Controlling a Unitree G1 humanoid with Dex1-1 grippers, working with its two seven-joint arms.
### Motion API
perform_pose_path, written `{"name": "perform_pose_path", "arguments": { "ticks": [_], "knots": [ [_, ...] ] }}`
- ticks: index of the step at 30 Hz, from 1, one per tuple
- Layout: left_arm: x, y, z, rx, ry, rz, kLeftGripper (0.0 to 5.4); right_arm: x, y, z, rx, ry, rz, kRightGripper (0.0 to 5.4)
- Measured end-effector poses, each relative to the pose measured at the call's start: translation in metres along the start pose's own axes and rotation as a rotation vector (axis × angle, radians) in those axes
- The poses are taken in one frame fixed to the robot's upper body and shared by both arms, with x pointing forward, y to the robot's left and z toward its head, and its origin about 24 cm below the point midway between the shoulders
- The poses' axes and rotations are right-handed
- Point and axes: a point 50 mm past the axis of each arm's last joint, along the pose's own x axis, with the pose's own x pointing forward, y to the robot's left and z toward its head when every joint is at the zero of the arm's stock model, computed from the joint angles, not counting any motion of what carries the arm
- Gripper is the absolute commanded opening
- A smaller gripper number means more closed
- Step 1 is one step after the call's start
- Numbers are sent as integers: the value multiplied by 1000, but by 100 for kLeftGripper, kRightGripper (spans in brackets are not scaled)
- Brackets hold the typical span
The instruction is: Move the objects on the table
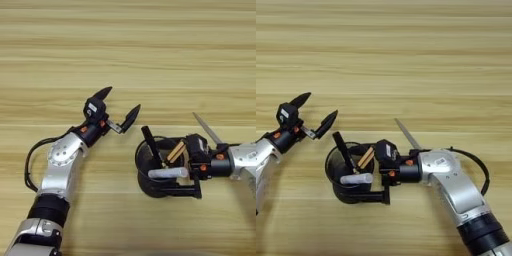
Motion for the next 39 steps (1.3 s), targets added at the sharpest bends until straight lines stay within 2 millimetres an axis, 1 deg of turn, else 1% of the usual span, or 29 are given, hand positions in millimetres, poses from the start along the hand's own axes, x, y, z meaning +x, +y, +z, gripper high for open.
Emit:
{"name": "perform_pose_path", "arguments": {
  "ticks": [5,8,10,18,26,39],
  "knots": [
    [-1,2,0,0,-1,12,540,1,1,-6,15,26,12,474],
    [-1,2,0,0,-2,14,540,2,2,-7,16,28,29,518],
    [-1,2,0,0,-2,14,540,2,2,-7,12,27,32,534],
    [0,1,0,-1,-2,16,540,2,3,-7,7,25,38,534],
    [0,1,0,-1,-1,16,540,0,2,-11,26,33,43,534],
    [0,1,0,-2,-2,16,540,-19,0,-16,52,65,32,534]
  ]
}}
